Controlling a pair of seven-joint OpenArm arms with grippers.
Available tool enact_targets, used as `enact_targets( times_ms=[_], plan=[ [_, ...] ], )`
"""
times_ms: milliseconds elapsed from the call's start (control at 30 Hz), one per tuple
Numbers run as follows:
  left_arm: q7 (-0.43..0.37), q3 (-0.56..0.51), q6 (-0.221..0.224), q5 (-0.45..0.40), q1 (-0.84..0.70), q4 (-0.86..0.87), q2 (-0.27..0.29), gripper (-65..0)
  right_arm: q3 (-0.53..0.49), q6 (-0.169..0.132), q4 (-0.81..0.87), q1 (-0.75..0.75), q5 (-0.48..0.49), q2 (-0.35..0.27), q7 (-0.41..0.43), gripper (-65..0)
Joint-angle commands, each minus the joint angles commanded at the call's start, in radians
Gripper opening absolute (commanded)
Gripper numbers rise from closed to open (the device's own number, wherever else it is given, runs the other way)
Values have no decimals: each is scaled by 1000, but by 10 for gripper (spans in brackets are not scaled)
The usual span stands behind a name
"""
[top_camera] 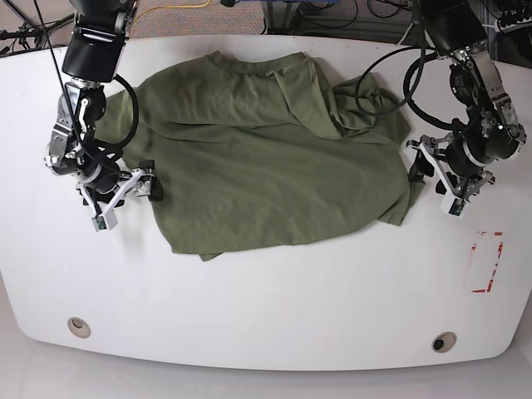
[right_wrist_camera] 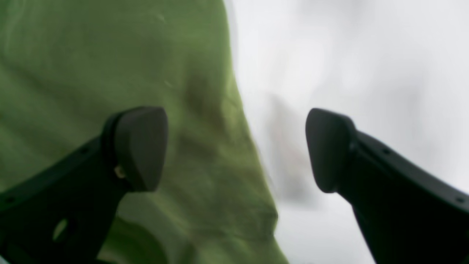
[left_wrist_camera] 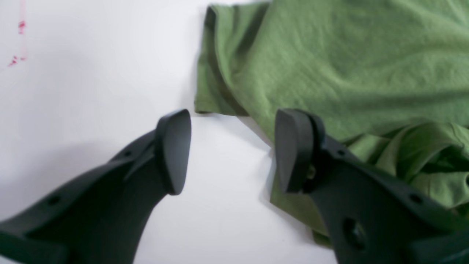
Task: Fold the T-shirt properly
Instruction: 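Lower the right gripper onto the shirt side and pinch the fabric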
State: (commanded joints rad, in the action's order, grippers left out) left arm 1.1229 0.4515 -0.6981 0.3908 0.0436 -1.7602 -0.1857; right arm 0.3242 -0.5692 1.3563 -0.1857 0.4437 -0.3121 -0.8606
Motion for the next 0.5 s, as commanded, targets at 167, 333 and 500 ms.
enact_targets(
  times_ms=[167, 333, 500],
  plan=[
    [-17, 4, 0, 8, -24, -5, -41, -311, -14, -11, -67, -4, -1, 20, 20, -92],
    [-19, -4, 0, 3, -36, -2, -52, -313, -11, -26, -90, -1, -2, 31, 23, -93],
    [-24, 2, 0, 2, -62, -4, -55, -313, -7, -36, -78, 12, -4, 28, 10, -87]
  ],
)
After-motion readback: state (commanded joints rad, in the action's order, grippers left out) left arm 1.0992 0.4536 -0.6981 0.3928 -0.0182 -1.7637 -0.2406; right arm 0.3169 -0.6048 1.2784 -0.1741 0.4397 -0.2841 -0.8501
